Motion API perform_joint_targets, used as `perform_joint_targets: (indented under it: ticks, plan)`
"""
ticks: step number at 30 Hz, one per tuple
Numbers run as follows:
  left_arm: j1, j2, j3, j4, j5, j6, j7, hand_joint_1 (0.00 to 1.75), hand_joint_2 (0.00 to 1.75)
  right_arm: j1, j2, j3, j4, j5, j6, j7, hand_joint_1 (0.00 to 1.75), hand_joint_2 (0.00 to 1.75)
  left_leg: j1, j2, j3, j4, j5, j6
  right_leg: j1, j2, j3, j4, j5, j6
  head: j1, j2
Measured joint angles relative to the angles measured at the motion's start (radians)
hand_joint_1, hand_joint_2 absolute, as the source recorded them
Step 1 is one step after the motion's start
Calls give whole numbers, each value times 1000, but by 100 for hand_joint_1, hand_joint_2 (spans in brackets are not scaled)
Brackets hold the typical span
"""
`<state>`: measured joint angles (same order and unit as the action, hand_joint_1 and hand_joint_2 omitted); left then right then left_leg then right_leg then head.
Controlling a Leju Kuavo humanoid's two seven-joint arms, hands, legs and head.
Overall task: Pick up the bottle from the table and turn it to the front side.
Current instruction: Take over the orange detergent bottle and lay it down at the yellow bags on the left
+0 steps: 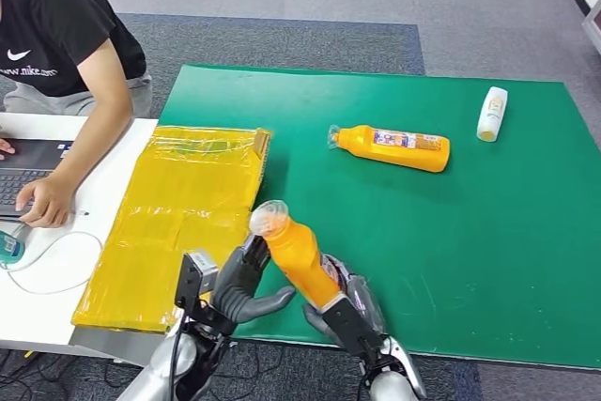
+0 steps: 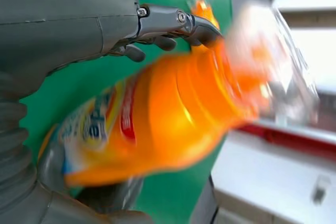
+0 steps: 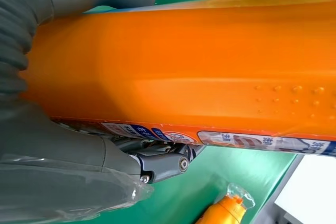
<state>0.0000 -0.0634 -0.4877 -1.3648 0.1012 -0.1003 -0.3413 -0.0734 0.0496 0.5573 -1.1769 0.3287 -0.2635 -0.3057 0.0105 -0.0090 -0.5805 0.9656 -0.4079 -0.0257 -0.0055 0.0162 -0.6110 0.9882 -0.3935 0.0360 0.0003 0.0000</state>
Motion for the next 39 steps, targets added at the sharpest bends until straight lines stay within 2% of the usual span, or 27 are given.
perform_joint_targets:
  ticks: [6, 14, 22, 30, 39]
  plan:
    - [-6, 16, -20, -20, 78, -60, 34, 0, 175, -5, 0, -1, 8, -8, -5, -21, 175, 175, 0, 0, 0, 0, 0, 0, 0, 0, 0, 0, 0, 0, 0, 0]
    - [-27, 25, -16, -18, 137, -46, 61, 0, 175, -10, 0, 7, 8, 97, -99, -38, 175, 175, 0, 0, 0, 0, 0, 0, 0, 0, 0, 0, 0, 0, 0, 0]
    - [-40, 29, -3, -17, 151, -39, 69, 0, 175, -7, 0, 30, -47, 137, -168, -62, 175, 175, 0, 0, -1, 0, 0, 0, 0, 0, -2, 0, 0, 0, 0, 0]
    - [-66, 31, 2, -9, 153, -42, 70, 0, 175, -12, -8, 59, -139, 148, -169, -51, 175, 175, 0, 0, -2, 0, 0, 0, 0, 0, -2, 0, 0, 0, 0, 0]
    - [-84, 34, -6, -3, 116, -54, 38, 0, 175, -28, -19, 76, -169, 165, -180, -46, 175, 175, 0, 0, -2, 0, 0, 0, 0, 0, -2, 0, 0, 0, 0, 0]
